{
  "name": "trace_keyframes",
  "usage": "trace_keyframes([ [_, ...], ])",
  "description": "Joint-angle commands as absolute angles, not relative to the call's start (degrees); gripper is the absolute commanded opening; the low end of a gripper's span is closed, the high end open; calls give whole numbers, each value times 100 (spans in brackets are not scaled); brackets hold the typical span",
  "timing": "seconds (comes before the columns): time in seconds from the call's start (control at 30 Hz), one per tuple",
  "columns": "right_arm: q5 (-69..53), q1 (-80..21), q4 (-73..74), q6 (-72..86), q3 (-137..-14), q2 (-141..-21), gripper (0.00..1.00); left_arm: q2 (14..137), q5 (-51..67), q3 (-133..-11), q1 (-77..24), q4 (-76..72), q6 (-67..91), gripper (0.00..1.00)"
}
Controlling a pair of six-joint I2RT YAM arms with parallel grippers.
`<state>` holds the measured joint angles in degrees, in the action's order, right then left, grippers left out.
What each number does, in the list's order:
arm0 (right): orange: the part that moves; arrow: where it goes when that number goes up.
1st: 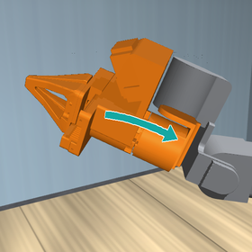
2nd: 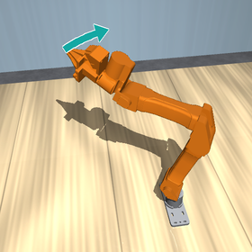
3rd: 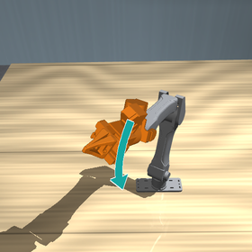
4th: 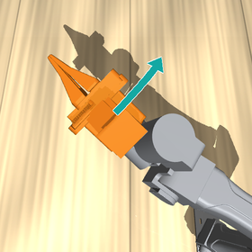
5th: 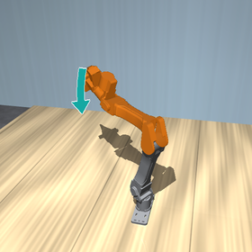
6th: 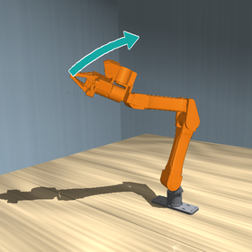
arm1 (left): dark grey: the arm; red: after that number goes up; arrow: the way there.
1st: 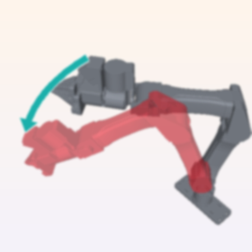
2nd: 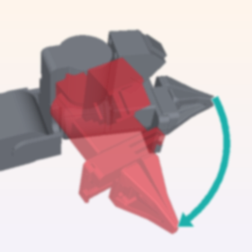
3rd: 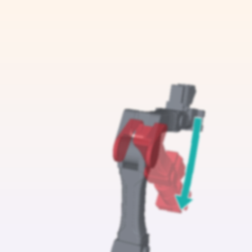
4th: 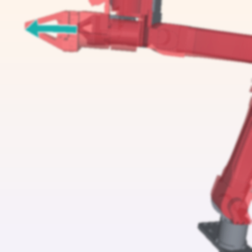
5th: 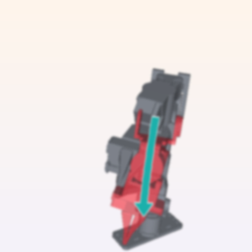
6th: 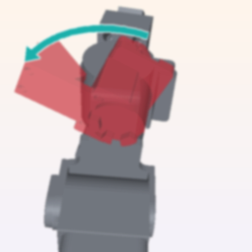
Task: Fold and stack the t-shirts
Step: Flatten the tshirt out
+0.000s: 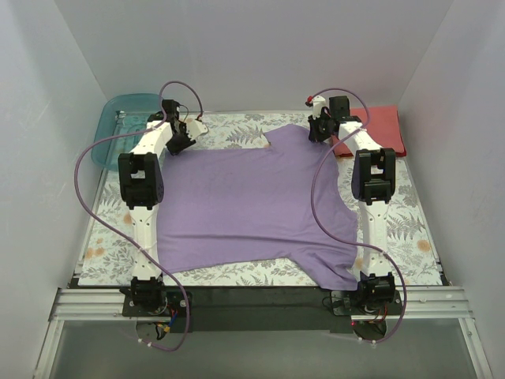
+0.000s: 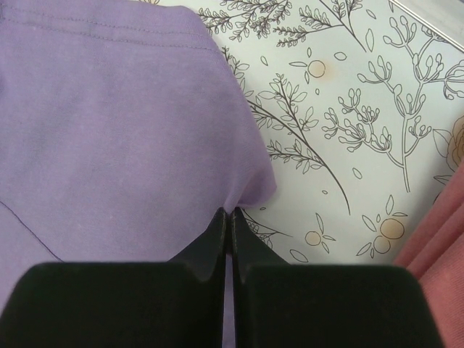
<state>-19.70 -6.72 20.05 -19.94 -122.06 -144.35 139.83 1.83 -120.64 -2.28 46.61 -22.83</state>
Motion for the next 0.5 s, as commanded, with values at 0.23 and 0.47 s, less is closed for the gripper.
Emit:
trace_keyframes([
  [0.23, -2109, -642, 2197, -2136, -12120, -14071, 1, 14133, 466, -12068, -211, 5168, -2689, 14],
  [0.47, -2171, -650, 2197, -2153, -12120, -13861, 1, 13826, 554, -11795, -193, 4650, -2540, 0],
])
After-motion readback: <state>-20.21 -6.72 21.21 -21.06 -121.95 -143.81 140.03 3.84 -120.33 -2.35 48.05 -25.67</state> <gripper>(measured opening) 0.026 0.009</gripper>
